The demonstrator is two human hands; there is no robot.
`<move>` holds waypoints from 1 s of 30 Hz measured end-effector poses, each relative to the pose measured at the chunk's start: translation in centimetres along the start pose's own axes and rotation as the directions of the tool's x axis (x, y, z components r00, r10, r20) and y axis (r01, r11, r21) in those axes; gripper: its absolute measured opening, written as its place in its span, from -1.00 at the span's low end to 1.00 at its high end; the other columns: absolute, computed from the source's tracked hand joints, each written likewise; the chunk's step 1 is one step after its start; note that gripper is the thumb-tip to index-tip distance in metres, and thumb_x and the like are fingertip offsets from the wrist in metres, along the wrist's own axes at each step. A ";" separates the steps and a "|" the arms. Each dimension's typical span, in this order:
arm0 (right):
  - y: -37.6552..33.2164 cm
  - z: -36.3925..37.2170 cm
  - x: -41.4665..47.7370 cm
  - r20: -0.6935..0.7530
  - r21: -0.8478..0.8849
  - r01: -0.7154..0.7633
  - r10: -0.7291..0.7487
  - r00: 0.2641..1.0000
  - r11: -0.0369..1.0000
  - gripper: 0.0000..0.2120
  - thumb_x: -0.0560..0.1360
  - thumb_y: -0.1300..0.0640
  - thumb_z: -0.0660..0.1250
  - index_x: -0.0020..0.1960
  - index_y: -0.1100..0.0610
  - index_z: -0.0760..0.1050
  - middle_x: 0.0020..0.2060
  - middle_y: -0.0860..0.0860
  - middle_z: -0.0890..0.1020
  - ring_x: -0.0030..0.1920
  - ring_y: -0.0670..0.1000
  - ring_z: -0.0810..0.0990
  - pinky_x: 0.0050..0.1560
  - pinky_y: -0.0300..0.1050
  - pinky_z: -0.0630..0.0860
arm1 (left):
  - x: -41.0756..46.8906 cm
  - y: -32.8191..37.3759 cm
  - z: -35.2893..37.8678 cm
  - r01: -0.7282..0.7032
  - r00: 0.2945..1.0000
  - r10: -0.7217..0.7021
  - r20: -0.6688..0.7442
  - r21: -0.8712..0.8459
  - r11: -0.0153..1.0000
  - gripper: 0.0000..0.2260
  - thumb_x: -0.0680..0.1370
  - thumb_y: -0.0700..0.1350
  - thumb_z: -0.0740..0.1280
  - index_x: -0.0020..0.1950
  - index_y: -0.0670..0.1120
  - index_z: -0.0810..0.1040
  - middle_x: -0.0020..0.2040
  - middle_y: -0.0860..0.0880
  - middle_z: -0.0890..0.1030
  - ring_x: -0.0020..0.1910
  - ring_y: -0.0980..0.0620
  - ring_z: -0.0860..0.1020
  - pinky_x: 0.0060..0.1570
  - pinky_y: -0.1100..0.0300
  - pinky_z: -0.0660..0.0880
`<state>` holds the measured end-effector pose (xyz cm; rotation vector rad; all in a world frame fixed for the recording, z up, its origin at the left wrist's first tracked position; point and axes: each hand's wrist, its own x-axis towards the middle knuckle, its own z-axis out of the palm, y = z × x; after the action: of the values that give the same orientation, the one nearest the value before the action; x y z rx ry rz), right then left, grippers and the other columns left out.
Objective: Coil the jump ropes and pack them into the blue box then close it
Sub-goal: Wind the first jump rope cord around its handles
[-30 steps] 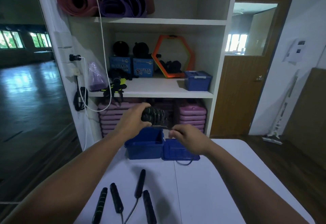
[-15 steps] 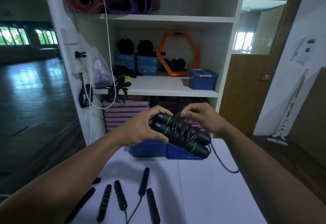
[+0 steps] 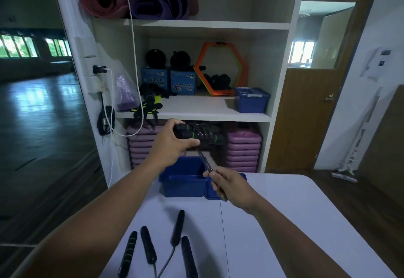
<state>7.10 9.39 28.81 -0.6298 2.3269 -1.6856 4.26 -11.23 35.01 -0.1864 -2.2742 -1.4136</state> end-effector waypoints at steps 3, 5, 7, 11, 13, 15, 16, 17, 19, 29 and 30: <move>-0.6 -0.9 0.1 0.029 -0.298 0.042 -0.035 0.999 0.954 -0.81 0.65 0.08 0.18 0.09 0.13 0.53 -0.29 0.00 0.49 -0.34 -0.07 0.41 -0.34 -0.26 0.42 | 0.3 -1.1 0.0 -0.045 0.999 0.047 -0.003 0.242 0.969 -0.53 0.36 -0.11 0.61 0.12 -0.02 0.42 -0.04 0.02 0.57 -0.14 0.12 0.54 -0.30 0.42 0.42; -1.3 -2.1 0.4 0.082 -0.576 0.114 -0.082 0.993 0.809 -0.83 0.63 0.03 0.19 0.07 0.07 0.52 -0.20 0.00 0.58 -0.25 -0.02 0.51 -0.18 -0.07 0.52 | 0.3 -2.3 0.0 -0.064 0.998 0.052 0.045 0.350 0.935 -0.53 0.36 -0.12 0.60 0.12 -0.02 0.42 0.05 -0.02 0.55 -0.04 0.03 0.53 -0.23 0.28 0.41; -2.7 -3.3 0.8 0.097 -0.805 0.163 -0.145 0.985 0.570 -0.82 0.63 0.00 0.18 0.09 0.03 0.51 -0.07 0.03 0.63 -0.13 0.07 0.58 -0.06 0.10 0.57 | 0.0 -3.1 -0.2 -0.061 0.990 0.004 0.144 0.394 0.917 -0.54 0.35 -0.10 0.61 0.12 -0.02 0.45 0.05 0.01 0.55 0.01 -0.01 0.54 -0.18 0.21 0.43; -6.4 -5.5 1.5 0.135 -0.894 0.287 -0.403 0.905 0.345 -0.79 0.63 0.01 0.19 0.13 0.03 0.56 0.00 -0.05 0.62 -0.04 0.00 0.59 -0.04 -0.04 0.55 | -1.4 -2.3 -0.8 -0.066 0.906 -0.049 0.421 0.253 0.965 -0.58 0.36 -0.06 0.60 0.09 0.14 0.48 -0.09 0.12 0.63 -0.14 0.06 0.61 -0.23 0.16 0.53; -7.5 -6.5 2.0 0.153 -0.880 0.334 -0.466 0.872 0.337 -0.79 0.62 0.05 0.22 0.15 0.06 0.58 0.00 -0.04 0.63 -0.02 -0.02 0.57 -0.06 -0.08 0.49 | -1.7 -1.1 -1.1 -0.065 0.858 -0.033 0.512 0.173 0.983 -0.58 0.40 -0.10 0.58 0.13 0.17 0.48 -0.07 0.11 0.65 -0.11 0.11 0.64 -0.10 0.12 0.57; -8.0 -7.2 2.6 0.140 -0.832 0.361 -0.470 0.871 0.421 -0.81 0.61 0.07 0.26 0.14 0.06 0.60 -0.01 -0.04 0.63 -0.02 -0.03 0.56 -0.03 -0.03 0.50 | -1.8 0.2 -1.4 -0.069 0.807 -0.008 0.591 0.107 0.992 -0.55 0.43 -0.14 0.55 0.21 0.15 0.46 -0.01 0.07 0.66 -0.01 0.04 0.65 0.06 0.05 0.58; -8.1 -7.4 3.0 0.136 -0.801 0.374 -0.466 0.874 0.468 -0.82 0.60 0.08 0.28 0.13 0.06 0.61 -0.02 -0.06 0.63 -0.04 -0.05 0.55 -0.02 -0.04 0.50 | -1.9 1.1 -1.7 -0.065 0.781 0.004 0.625 0.075 0.995 -0.53 0.44 -0.17 0.54 0.25 0.13 0.45 0.01 0.04 0.66 0.02 0.01 0.65 0.10 0.04 0.58; -8.0 -7.4 3.3 0.134 -0.769 0.384 -0.459 0.878 0.510 -0.83 0.59 0.09 0.30 0.11 0.07 0.62 -0.05 -0.08 0.63 -0.07 -0.09 0.55 -0.03 -0.09 0.50 | -2.0 1.8 -1.9 -0.058 0.757 0.014 0.654 0.046 0.997 -0.52 0.46 -0.21 0.52 0.27 0.10 0.44 0.02 0.02 0.66 0.03 0.00 0.65 0.12 0.06 0.58; -7.9 -7.2 3.7 0.115 -0.682 0.383 -0.425 0.898 0.624 -0.86 0.57 0.10 0.32 0.06 0.07 0.63 -0.14 -0.13 0.62 -0.15 -0.19 0.53 -0.08 -0.21 0.47 | -2.1 3.1 -2.5 -0.050 0.719 0.025 0.695 0.015 0.999 -0.50 0.47 -0.27 0.49 0.31 0.05 0.41 0.05 -0.04 0.65 0.04 0.01 0.65 0.13 0.09 0.57; -4.3 -2.8 2.9 0.183 0.384 -0.083 0.012 0.983 0.919 -0.87 0.63 0.09 0.22 -0.07 0.10 0.47 -0.13 0.15 0.53 -0.12 0.10 0.52 -0.04 -0.01 0.51 | -1.3 4.1 -4.7 -0.124 0.688 0.031 0.725 0.076 0.989 -0.47 0.42 -0.32 0.53 0.27 0.05 0.45 0.13 0.07 0.53 0.05 0.24 0.57 0.04 0.30 0.52; -3.9 -2.5 3.1 0.158 0.402 -0.077 0.014 0.987 0.912 -0.87 0.63 0.10 0.23 -0.07 0.10 0.47 -0.13 0.16 0.52 -0.11 0.10 0.50 -0.04 0.00 0.50 | -1.0 3.8 -4.8 -0.192 0.693 0.030 0.720 0.144 0.971 -0.48 0.42 -0.27 0.54 0.25 0.11 0.46 0.13 0.06 0.54 0.05 0.20 0.57 0.02 0.27 0.52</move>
<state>4.24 9.08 33.59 -0.5874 1.7919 -1.9444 7.85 -13.56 39.42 -0.9458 -2.9405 -1.1311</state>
